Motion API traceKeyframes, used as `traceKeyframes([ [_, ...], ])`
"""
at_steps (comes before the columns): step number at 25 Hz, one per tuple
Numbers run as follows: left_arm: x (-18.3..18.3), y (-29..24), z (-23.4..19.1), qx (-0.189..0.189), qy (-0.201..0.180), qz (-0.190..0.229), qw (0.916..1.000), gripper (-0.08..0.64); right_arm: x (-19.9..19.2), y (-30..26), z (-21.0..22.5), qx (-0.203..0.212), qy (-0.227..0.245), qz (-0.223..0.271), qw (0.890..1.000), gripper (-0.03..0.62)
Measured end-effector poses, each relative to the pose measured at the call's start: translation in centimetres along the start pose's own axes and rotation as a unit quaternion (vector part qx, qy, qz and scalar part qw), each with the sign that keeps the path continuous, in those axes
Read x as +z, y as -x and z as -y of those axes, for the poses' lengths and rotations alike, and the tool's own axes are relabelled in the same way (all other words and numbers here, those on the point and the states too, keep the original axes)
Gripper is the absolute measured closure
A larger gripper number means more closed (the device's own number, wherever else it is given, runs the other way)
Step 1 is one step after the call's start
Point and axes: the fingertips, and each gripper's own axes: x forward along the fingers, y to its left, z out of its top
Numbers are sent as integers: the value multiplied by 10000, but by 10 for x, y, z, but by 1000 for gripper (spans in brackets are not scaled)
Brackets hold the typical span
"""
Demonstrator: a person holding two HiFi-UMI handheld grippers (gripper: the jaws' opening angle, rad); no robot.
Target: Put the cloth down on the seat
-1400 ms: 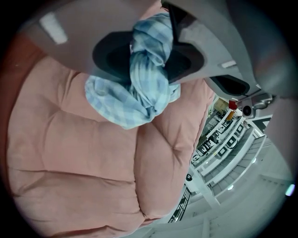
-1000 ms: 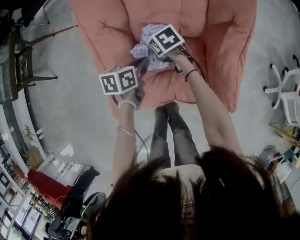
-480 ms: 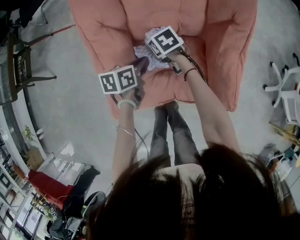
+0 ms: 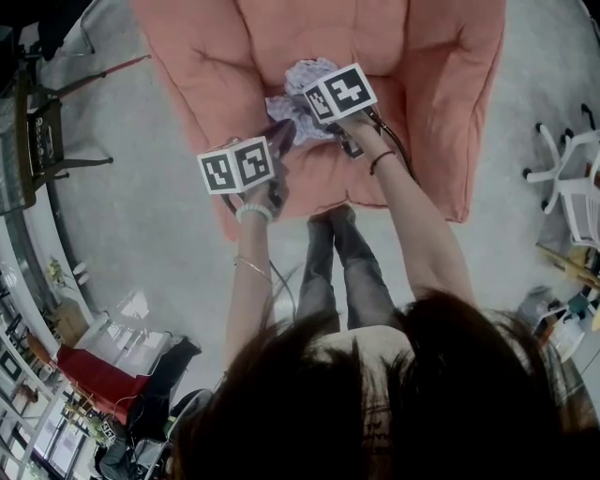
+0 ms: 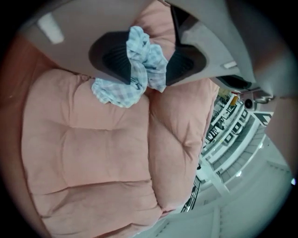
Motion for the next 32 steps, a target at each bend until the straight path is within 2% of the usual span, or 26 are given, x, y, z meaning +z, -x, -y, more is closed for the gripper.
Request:
traceKeyframes([
  [5, 5, 14, 10, 94, -88, 139, 9998, 561, 10, 26, -11, 25, -66, 617, 9981, 396],
  [8, 8, 21, 20, 122, -250, 76, 9996, 561, 10, 37, -17, -3, -90, 709, 9974, 396],
  [13, 18, 37, 35, 133, -375, 289, 9988, 561, 13, 58, -33, 74, -83, 936, 9955, 419],
  [20, 20, 69, 62, 198, -744, 394, 9963, 561, 17, 92, -70, 308, -18, 1377, 9900, 442],
  [24, 20, 89, 71, 413, -985, 478, 9931, 561, 14, 112, -89, 452, -21, 1496, 9877, 456],
  [32, 25, 125, 101, 329, -1179, 985, 9876, 561, 13, 158, -115, 582, -9, 1903, 9800, 494],
])
